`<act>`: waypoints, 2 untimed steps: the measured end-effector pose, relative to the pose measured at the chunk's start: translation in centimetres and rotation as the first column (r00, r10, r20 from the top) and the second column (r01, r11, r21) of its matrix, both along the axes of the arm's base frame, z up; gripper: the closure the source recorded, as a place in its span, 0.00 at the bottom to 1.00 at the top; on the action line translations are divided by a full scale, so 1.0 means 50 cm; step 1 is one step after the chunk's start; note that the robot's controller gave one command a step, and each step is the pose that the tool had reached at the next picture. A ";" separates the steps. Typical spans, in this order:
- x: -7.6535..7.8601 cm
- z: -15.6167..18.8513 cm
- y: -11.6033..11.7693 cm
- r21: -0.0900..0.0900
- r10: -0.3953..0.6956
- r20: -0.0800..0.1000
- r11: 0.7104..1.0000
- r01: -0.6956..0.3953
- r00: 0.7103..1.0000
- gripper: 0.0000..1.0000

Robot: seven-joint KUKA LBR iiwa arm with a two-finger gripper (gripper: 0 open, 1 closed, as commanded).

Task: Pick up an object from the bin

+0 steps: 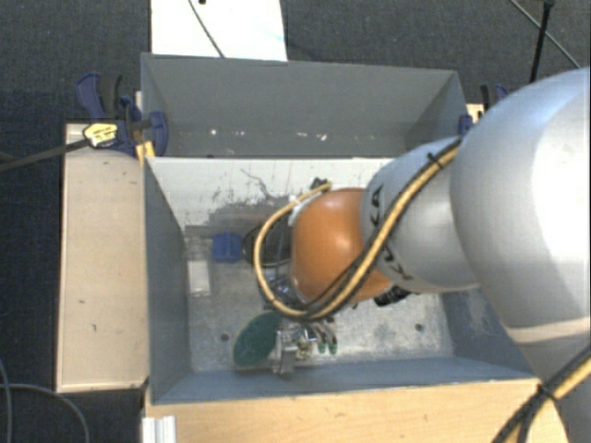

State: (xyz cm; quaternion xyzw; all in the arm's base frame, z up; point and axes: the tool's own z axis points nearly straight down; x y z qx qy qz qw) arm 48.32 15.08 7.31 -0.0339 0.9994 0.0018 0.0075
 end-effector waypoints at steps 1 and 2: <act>0.004 0.004 0.000 0.001 -0.007 0.006 1.000 0.007 1.000 1.00; 0.046 0.383 -0.038 -0.004 0.176 -0.002 0.984 -0.176 0.984 1.00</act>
Offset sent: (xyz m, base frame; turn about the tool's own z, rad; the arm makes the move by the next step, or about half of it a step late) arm 0.0000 0.0000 0.0000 0.0000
